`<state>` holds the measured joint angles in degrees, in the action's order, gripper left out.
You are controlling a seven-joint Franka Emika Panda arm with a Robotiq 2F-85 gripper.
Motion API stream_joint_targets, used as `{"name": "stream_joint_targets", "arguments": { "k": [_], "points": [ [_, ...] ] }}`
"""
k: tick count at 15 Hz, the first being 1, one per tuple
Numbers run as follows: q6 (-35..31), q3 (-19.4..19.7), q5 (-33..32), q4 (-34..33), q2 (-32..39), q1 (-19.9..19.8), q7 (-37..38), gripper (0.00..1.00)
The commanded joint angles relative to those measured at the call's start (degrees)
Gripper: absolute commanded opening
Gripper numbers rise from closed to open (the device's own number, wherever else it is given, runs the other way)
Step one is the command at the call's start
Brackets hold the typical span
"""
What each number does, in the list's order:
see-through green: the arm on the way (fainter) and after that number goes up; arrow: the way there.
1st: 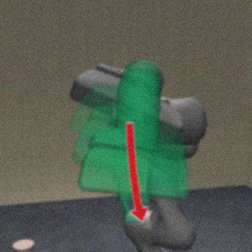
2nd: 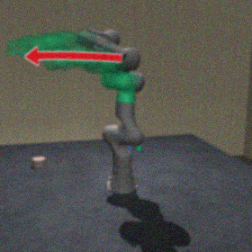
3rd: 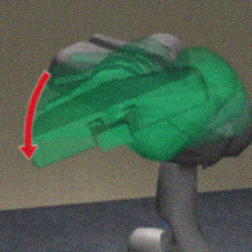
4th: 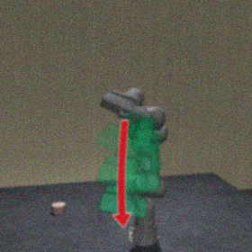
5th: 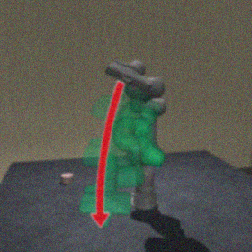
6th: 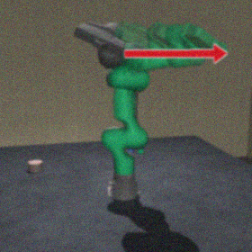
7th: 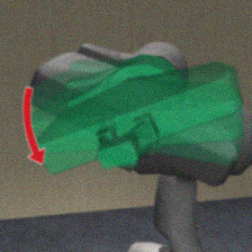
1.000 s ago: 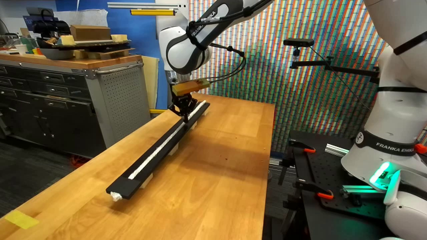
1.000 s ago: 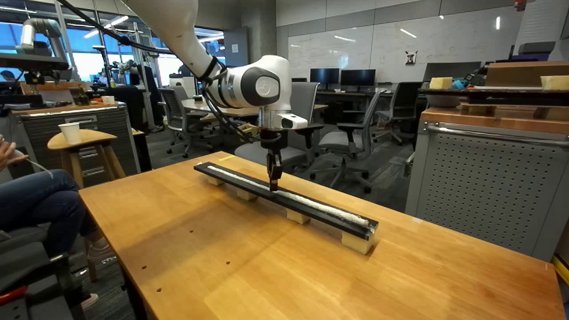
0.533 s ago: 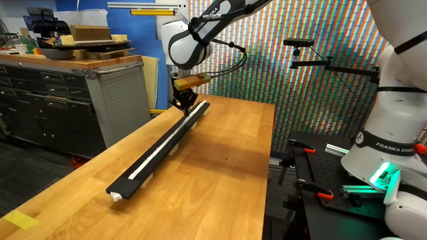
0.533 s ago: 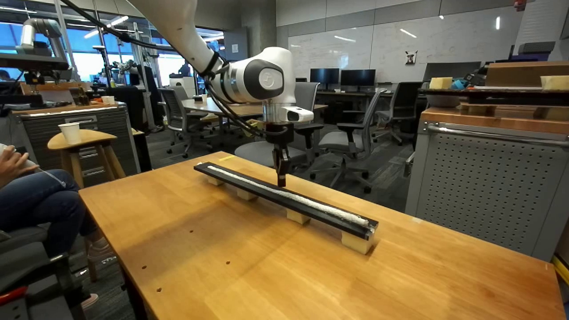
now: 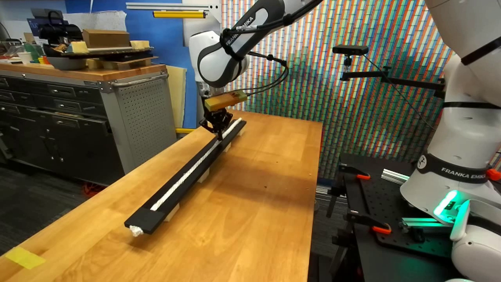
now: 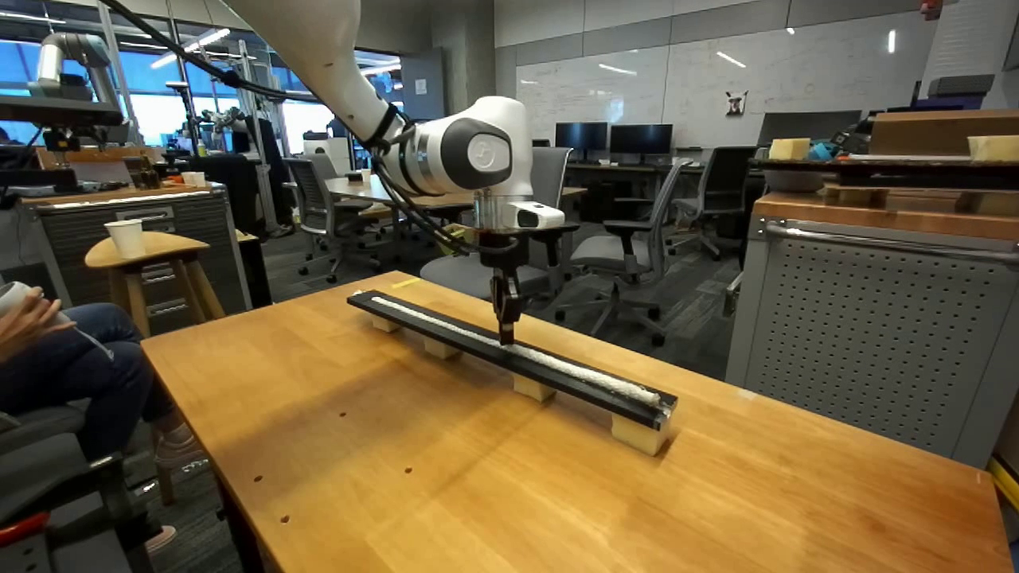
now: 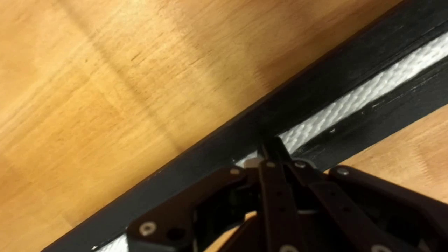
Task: Lay the white object along the black object and press down on it
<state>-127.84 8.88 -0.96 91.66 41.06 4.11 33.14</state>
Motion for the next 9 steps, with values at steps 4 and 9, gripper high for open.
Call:
{"name": "stream_joint_targets", "arguments": {
  "k": [4, 9],
  "points": [
    [3.4, -0.5, 0.7, -6.9, 5.8, -0.8, -0.9, 0.0],
    [3.1, -0.1, 0.2, -5.4, 4.4, -0.6, -0.5, 0.0]
  ]
}}
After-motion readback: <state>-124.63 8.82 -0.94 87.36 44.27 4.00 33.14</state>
